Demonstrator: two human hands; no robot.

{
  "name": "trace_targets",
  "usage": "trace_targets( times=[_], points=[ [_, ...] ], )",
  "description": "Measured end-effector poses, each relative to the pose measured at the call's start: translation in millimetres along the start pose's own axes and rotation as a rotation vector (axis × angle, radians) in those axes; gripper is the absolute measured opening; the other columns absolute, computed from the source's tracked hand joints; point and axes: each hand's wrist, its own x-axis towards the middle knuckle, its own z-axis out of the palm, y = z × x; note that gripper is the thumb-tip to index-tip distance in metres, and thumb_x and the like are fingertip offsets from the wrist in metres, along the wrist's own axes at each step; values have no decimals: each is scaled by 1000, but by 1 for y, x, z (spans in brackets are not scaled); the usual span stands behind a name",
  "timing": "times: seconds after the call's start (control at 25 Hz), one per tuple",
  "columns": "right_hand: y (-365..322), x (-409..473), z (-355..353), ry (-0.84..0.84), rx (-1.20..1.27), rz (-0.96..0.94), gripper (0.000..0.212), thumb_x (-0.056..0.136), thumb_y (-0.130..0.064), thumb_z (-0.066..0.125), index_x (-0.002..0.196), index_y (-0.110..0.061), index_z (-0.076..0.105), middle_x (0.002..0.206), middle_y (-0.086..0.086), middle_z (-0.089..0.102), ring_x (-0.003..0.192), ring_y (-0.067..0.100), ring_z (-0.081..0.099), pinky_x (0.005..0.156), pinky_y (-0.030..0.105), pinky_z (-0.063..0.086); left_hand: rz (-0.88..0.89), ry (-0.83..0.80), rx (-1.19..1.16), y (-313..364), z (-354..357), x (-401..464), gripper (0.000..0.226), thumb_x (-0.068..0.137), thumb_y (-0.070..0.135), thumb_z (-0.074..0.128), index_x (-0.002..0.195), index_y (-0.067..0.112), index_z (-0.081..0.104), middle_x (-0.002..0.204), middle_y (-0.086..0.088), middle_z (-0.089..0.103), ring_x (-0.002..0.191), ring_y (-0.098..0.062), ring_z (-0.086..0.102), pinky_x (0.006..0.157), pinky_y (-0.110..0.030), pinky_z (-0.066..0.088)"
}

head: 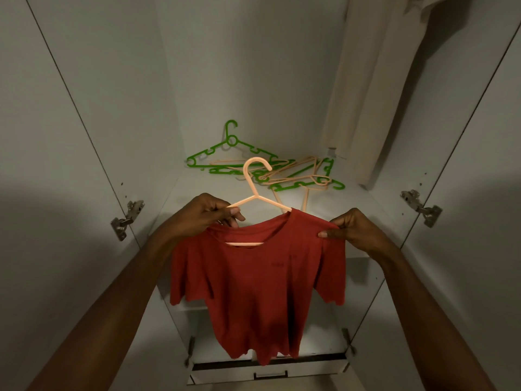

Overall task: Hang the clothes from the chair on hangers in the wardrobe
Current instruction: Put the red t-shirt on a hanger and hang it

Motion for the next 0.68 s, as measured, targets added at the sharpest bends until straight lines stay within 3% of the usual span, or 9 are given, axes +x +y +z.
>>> trace_targets(
  times=[0.24, 0.4, 0.68],
  points=[
    [-2, -13, -8, 37, 99, -39, 19, 88, -7, 73, 102, 5, 77, 94, 19, 77, 91, 37, 75, 87, 35, 60, 16, 36, -5, -2, -3, 0, 26, 103, 20, 56, 106, 11, 80, 93, -8, 79, 93, -24, 74, 87, -22, 55],
    [-5, -21, -10, 33, 112, -38, 19, 96, -9, 63, 106, 1, 76, 98, 15, 78, 95, 29, 75, 83, 27, 58, 31, 63, 9, -3, -6, 0, 27, 103, 22, 56, 105, 11, 80, 95, -7, 79, 94, -25, 74, 88, -29, 56],
    [-1, -31, -14, 68, 141, -66, 21, 97, -7, 62, 111, 1, 75, 106, 14, 77, 103, 30, 73, 94, 34, 58, 13, 89, -24, 2, -11, -2, 28, 103, 23, 55, 107, 10, 80, 101, -5, 79, 92, -15, 73, 82, -21, 54]
  ],
)
